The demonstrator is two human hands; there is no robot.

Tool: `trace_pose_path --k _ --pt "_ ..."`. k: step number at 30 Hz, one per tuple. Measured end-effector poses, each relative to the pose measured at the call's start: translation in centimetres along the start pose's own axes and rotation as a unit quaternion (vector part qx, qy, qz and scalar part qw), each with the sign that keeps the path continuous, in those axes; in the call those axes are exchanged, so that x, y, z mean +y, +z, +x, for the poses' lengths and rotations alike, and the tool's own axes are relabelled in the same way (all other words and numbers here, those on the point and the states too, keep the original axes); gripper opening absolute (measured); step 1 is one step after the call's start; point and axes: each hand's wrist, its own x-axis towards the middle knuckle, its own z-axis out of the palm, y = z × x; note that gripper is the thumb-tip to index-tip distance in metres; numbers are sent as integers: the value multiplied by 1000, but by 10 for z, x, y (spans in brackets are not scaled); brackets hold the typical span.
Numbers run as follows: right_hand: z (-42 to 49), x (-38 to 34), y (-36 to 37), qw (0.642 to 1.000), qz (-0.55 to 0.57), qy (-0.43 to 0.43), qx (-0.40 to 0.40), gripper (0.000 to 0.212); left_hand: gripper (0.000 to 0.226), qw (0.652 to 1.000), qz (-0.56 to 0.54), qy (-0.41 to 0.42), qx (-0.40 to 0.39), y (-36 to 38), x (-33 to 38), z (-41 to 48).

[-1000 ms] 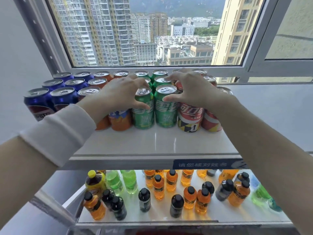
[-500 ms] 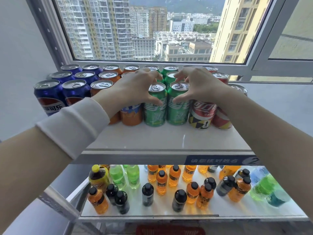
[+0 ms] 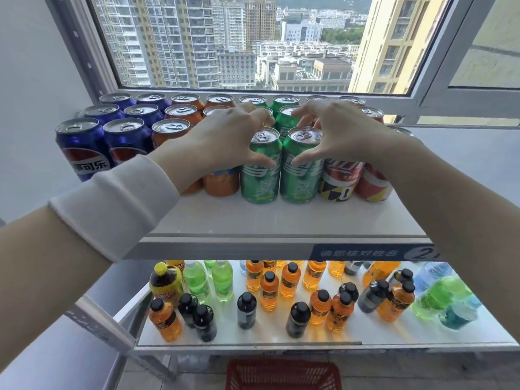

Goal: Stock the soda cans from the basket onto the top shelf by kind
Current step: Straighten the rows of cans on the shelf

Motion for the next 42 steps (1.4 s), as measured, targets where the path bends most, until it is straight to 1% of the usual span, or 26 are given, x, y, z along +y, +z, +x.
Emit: trace_pose_path --k 2,5,7,9,11,15,18,21,23,25,28,36,42 --pt "2 -4 -2 1000 4 -5 1 85 84 1000 -19 -1 -9 -6 -4 -5" --pt "9 -21 -5 998 42 -26 42 76 78 998 -64 -20 -3 -23 -25 -16" --pt "18 -38 0 996 62 -43 55 71 73 996 -77 -45 -2 -34 -46 -27" --pt "31 -55 9 995 64 -57 48 68 73 994 -73 -74 -11 -39 -67 -39" --pt "43 -66 19 996 51 -62 32 69 72 994 -65 -87 -25 -37 -80 -48" --pt "61 -82 33 998 23 -63 7 70 70 996 -27 -89 -20 -27 -95 -54" --pt "66 -86 38 998 11 -62 3 65 72 996 -24 -88 -7 -21 -99 -51" --pt "67 -85 38 998 27 -56 18 59 70 995 -50 -86 -5 -18 -102 -48" --pt "67 -83 39 997 48 -46 30 53 69 993 -86 -84 9 -20 -103 -48" --pt "66 -81 39 996 77 -33 37 50 70 992 -97 -82 15 -22 -104 -49" --pt "64 -82 37 994 98 -24 36 53 73 993 -93 -77 18 -23 -102 -50" --pt "57 -87 33 994 101 -24 22 58 76 994 -80 -63 23 -24 -98 -59" --pt "55 -88 32 997 74 -30 -2 59 74 995 -66 -68 26 -20 -97 -63"
